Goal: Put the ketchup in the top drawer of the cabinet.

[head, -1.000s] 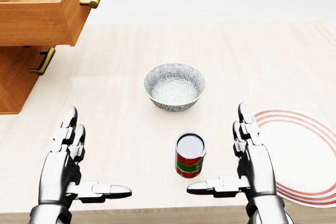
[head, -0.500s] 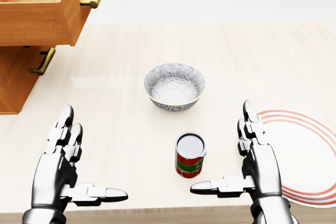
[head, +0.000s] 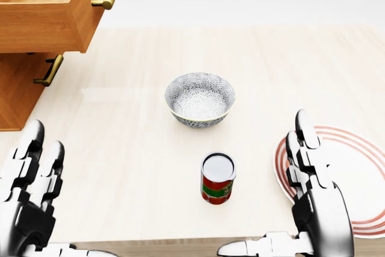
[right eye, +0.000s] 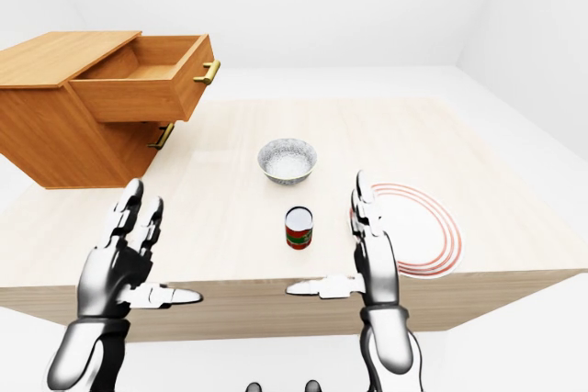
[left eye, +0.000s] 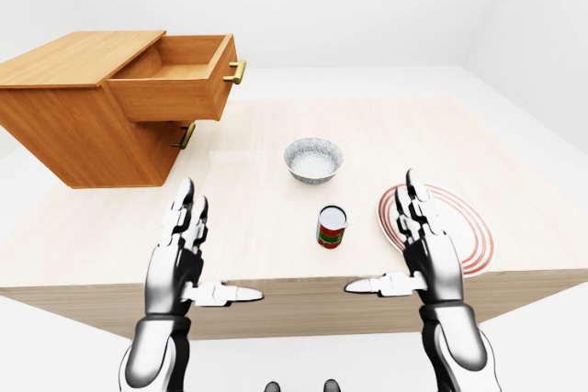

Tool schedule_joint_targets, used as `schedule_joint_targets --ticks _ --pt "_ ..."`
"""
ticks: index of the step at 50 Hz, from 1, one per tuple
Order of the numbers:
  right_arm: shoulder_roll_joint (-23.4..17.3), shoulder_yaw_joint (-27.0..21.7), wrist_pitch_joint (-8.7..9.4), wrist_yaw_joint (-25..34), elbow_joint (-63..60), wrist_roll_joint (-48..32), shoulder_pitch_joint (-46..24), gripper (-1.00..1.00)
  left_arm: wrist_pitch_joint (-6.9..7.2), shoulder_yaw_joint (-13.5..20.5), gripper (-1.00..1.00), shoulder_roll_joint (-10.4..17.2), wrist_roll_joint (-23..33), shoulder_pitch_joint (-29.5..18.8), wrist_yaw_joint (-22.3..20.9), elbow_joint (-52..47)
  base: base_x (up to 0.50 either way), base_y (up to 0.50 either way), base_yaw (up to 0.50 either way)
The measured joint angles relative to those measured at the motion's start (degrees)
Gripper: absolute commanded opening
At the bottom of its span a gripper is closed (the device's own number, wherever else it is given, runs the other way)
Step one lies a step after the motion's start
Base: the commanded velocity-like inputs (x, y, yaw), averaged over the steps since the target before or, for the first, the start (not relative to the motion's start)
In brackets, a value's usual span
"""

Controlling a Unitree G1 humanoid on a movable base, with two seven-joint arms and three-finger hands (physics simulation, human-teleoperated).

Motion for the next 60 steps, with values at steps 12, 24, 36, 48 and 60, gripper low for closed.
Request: schedule_joint_targets --ticks 12,24,36,48,60 --pt "-0.95 1.92 -0.85 -0.27 -7.02 -0.49 4.79 1.0 0.06 1.77 1.0 -1.07 -1.5 3.37 -2.23 -5.24 0.12 0.0 0.0" --pt "-0.95 1.52 -2.67 0.87 -9.28 0.98 6.3 1.0 0.06 2.77 1.0 -1.47 -2.3 3.77 -2.97 -6.94 0.5 0.0 0.0" --pt "-0.7 1.12 -3.03 1.45 -9.17 1.72 5.76 1.0 0.06 3.32 1.0 -1.63 -2.64 3.13 -3.26 -7.19 0.5 0.0 0.0" --pt "-0.46 0.65 -2.87 1.69 -8.64 2.32 5.53 1.0 0.06 3.7 1.0 -1.59 -2.85 2.98 -3.14 -6.89 0.29 0.0 0.0" --pt "-0.48 0.11 -3.13 1.36 -8.57 0.51 5.47 1.0 0.06 3.6 1.0 -1.74 -2.89 2.85 -2.92 -6.82 0.0 0.42 0.0"
